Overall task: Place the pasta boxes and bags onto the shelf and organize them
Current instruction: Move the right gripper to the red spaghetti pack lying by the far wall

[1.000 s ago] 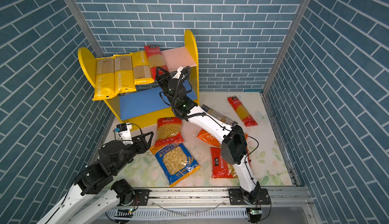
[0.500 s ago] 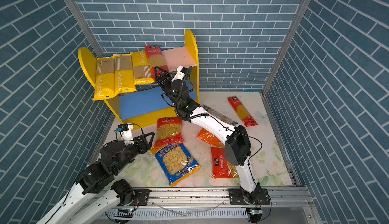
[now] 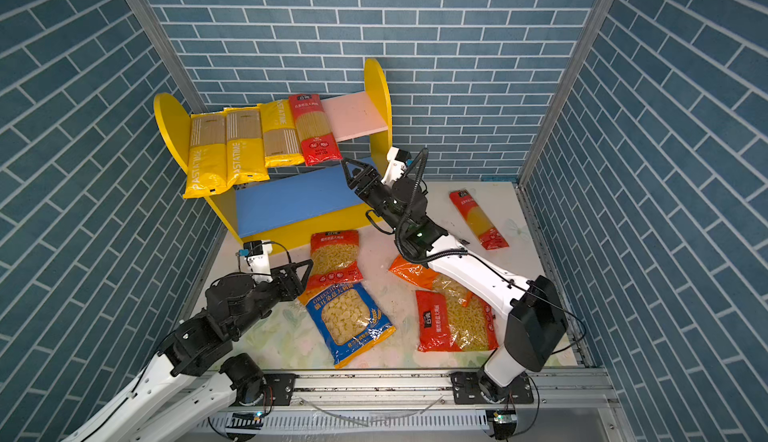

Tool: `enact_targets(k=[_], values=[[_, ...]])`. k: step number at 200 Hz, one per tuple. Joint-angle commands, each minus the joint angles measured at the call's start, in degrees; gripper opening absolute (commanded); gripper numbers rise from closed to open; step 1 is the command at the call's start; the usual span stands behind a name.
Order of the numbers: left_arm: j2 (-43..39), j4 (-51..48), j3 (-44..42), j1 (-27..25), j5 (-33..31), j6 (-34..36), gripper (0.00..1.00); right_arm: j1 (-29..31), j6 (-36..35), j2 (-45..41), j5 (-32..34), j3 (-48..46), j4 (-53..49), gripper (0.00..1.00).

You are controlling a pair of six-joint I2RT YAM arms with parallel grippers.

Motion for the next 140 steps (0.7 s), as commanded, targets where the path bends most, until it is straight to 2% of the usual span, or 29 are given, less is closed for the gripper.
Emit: enact_targets(k=[1, 31, 54, 76, 100, 117, 140], values=[[3.2, 5.19, -0.26, -2.05, 0.49, 1.67, 0.64, -0.34, -0.71, -0.62, -3.68, -2.59, 1.65, 0.6], [8.75, 8.12, 1.03, -6.01, -1.45, 3.99, 0.64, -1.05, -2.32, -1.69, -6.91, -3.01, 0.08, 0.59], [13.68, 10.8, 2.12, -11.11, -3.7, 7.2, 0.64, -5.22, -6.04, -6.52, -8.85, -5.52, -12.63, 0.58], [18.49, 12.73, 3.32, -16.7, -7.46, 10.74, 0.66, -9.56, -8.82, -12.02, -10.76, -11.39, -20.31, 0.57], [23.99, 16.63, 3.5, -19.44, -7.58, 11.57, 0.67, -13.36, -14.44, -17.2, -11.18, -16.57, -30.45, 0.58], [28.51, 19.83, 3.73, -20.8, -6.96, 11.64, 0.67, -17.54, -17.77, -19.65, -12.2, -20.07, -35.5, 0.59], [34.68, 22.23, 5.82, -22.81, -6.39, 12.3, 0.68, -26.81, -19.45, -19.32, -18.34, -23.18, -37.73, 0.6]])
